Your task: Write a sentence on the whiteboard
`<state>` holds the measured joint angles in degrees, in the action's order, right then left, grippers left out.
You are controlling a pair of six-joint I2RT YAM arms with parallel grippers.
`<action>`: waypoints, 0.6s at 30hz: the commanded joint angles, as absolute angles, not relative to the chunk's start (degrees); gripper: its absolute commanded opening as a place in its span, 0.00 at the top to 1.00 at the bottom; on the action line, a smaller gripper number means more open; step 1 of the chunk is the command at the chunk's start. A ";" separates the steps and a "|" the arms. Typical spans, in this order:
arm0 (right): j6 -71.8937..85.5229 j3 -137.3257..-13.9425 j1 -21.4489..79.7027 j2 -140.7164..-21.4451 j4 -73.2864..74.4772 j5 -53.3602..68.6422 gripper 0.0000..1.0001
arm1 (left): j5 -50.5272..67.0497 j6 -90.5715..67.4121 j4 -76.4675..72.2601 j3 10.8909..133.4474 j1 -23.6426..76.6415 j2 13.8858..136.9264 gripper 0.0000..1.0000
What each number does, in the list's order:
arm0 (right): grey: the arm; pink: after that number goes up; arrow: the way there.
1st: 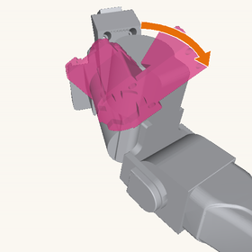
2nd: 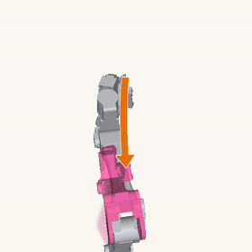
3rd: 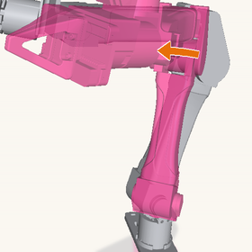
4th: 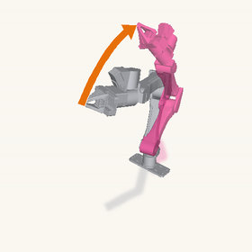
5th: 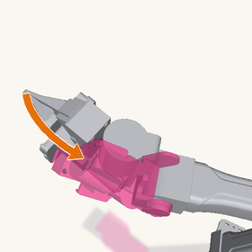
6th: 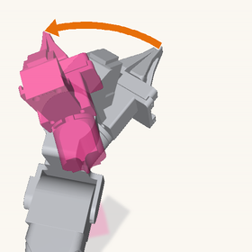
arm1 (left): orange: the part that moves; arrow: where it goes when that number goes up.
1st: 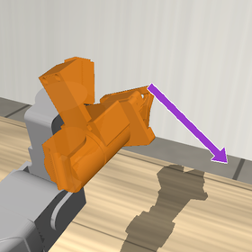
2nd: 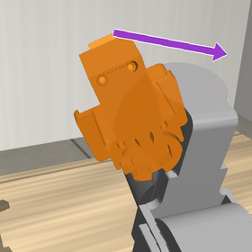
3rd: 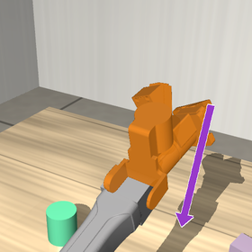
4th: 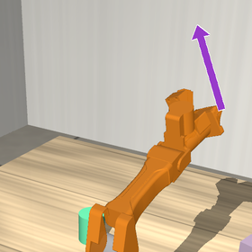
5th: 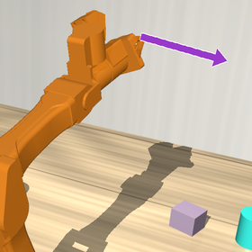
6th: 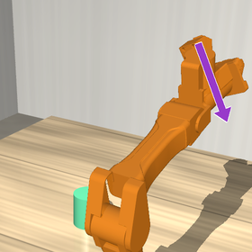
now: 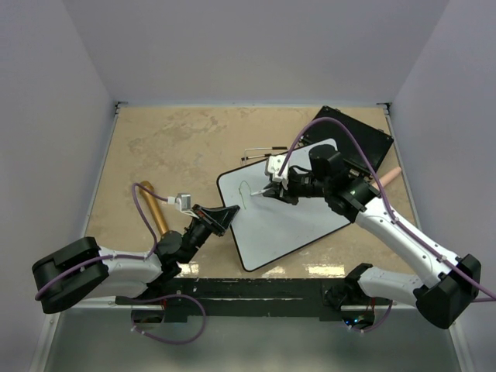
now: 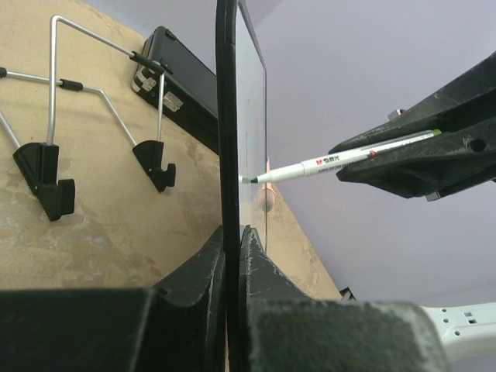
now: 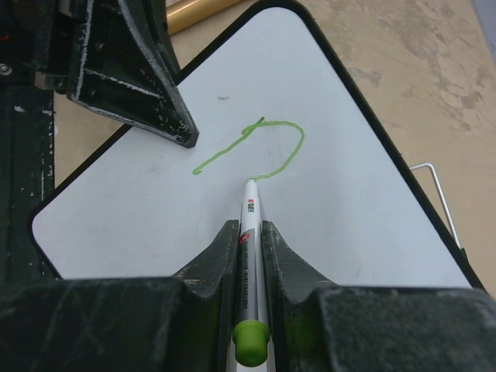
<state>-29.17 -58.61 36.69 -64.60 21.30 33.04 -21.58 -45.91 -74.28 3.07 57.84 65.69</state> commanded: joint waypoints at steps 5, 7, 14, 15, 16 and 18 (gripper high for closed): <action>-32.78 -57.83 37.00 -65.92 25.40 38.14 1.00 | -21.97 -37.71 -75.50 2.29 58.01 66.01 1.00; -32.78 -57.74 37.18 -66.18 25.31 38.58 1.00 | -22.06 -37.79 -75.50 2.29 58.01 66.01 1.00; -32.08 -58.53 37.97 -67.94 24.70 39.73 1.00 | -21.97 -37.79 -75.67 2.46 58.01 66.36 1.00; -31.91 -58.54 38.14 -68.11 24.44 39.81 1.00 | -21.97 -37.88 -75.67 2.37 58.01 66.36 1.00; -31.38 -58.62 38.14 -68.29 23.82 39.99 1.00 | -21.97 -37.88 -75.67 2.37 58.01 66.44 1.00; -30.68 -59.06 38.14 -68.29 23.21 40.08 1.00 | -21.97 -37.88 -75.67 2.29 58.01 66.45 1.00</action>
<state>-31.44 -58.57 37.89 -67.35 24.43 40.34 -21.76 -45.89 -74.48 3.05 57.84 65.95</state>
